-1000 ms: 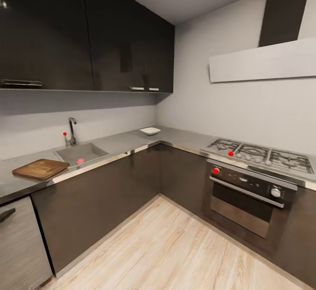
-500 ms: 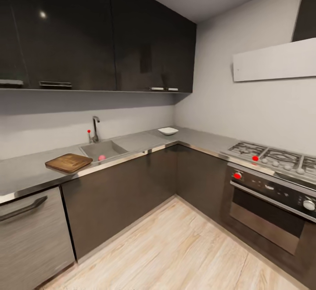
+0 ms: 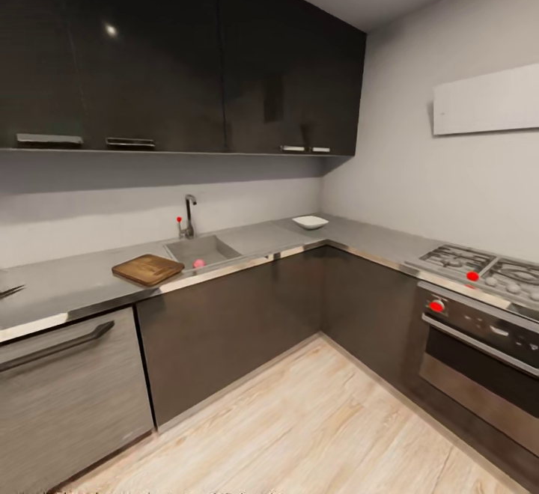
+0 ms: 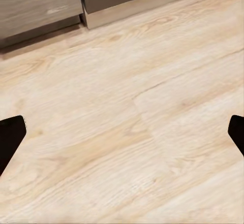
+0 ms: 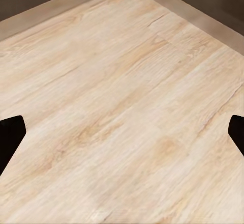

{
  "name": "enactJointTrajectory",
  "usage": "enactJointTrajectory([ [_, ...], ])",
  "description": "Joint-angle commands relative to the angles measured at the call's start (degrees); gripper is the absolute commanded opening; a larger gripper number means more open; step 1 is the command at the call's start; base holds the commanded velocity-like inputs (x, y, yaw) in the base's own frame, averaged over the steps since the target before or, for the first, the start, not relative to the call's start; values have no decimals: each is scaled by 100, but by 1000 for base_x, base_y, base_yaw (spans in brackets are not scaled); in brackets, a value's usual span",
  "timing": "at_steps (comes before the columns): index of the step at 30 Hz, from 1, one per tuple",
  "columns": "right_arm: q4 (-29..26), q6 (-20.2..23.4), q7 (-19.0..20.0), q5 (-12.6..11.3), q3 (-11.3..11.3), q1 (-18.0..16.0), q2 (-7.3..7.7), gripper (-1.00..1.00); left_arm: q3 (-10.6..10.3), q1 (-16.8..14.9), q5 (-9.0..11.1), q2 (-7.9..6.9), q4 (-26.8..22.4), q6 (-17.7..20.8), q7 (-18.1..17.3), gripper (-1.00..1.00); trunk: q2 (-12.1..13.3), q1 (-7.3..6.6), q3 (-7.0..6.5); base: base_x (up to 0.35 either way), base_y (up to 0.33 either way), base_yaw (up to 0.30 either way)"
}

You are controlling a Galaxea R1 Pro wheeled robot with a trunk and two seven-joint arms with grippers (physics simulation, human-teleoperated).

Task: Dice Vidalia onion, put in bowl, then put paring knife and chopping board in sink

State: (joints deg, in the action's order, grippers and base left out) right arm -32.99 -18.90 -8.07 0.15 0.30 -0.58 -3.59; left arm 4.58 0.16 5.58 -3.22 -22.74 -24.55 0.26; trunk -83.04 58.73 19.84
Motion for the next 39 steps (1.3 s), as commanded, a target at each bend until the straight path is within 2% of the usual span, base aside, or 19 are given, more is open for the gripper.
enactJointTrajectory([
  [1,3,-14,-22,2,5,-3,-1,100,-18,2,57,21,-4,-7,1,100,-3,0,14,0,0,151],
  [39,3,-18,-28,2,5,-3,-2,100,-18,2,51,58,-2,-6,1,100,-3,0,294,0,-6,185],
])
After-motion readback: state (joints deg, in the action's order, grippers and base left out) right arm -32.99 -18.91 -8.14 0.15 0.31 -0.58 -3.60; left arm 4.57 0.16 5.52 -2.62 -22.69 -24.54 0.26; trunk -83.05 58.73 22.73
